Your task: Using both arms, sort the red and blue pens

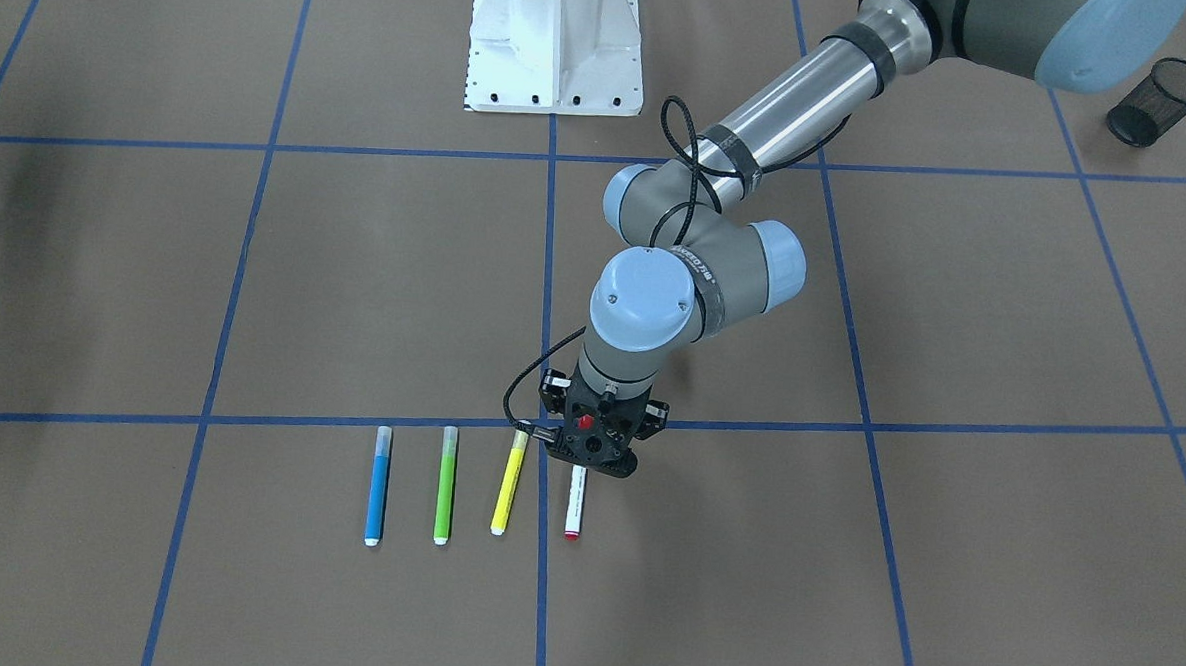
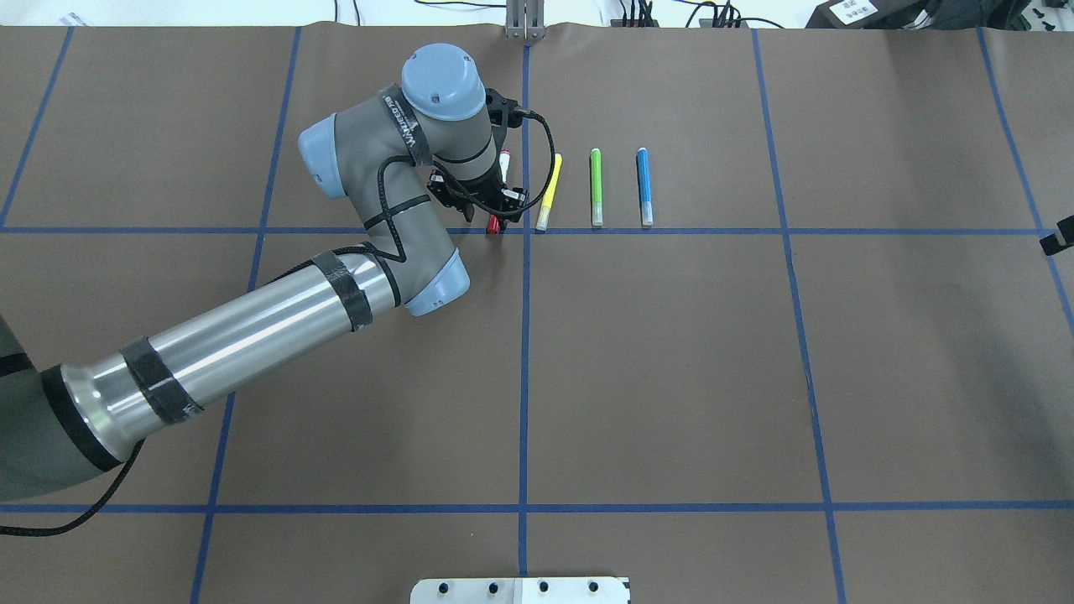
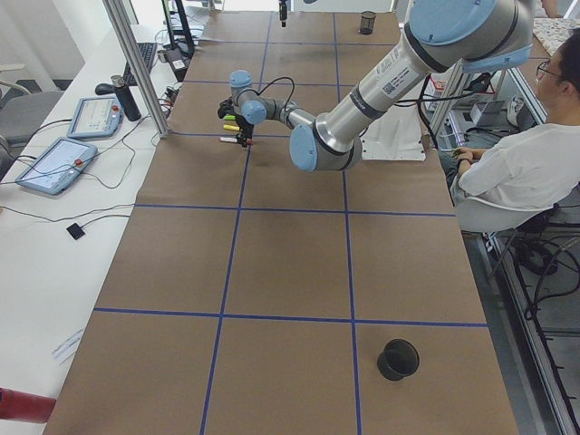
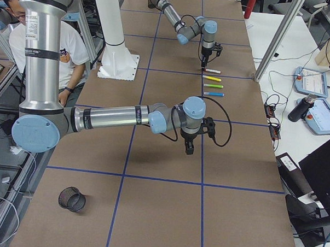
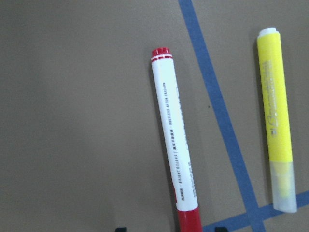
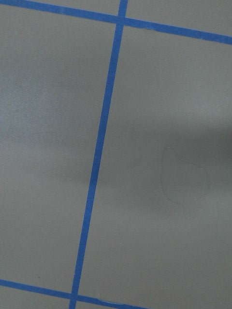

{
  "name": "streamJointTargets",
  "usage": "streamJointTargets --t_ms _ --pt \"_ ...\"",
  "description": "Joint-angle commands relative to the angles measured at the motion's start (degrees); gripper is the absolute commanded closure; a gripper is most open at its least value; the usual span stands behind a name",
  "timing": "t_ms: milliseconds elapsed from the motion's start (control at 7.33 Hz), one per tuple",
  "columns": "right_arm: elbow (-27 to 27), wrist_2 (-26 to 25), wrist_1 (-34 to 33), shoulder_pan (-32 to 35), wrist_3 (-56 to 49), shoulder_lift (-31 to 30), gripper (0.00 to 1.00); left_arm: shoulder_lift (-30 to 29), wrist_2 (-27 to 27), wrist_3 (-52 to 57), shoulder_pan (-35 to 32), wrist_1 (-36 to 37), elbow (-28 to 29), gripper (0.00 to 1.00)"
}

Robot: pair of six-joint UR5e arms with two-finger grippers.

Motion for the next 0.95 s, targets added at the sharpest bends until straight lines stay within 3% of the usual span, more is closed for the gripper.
streamJointTargets --t_ms 0,273,545,818 --pt "-0.13 -0.12 -0.07 -0.47 0.06 0.05 0.00 -0.38 0.02 -0.01 0.14 -0.05 0.57 0.43" --pt "-0.22 -0.21 0.02 -0.91 1.19 0.05 0.00 -0.38 0.02 -0.01 0.40 -0.05 0.57 0.60" --pt "-0.22 -0.30 0.02 -1.00 1.20 0.05 0.00 -0.38 0.02 -0.01 0.40 0.04 0.57 0.99" --pt "-0.22 -0.30 0.02 -1.00 1.20 0.05 0.00 -0.30 -0.07 -2.80 0.31 0.22 -0.04 1.00"
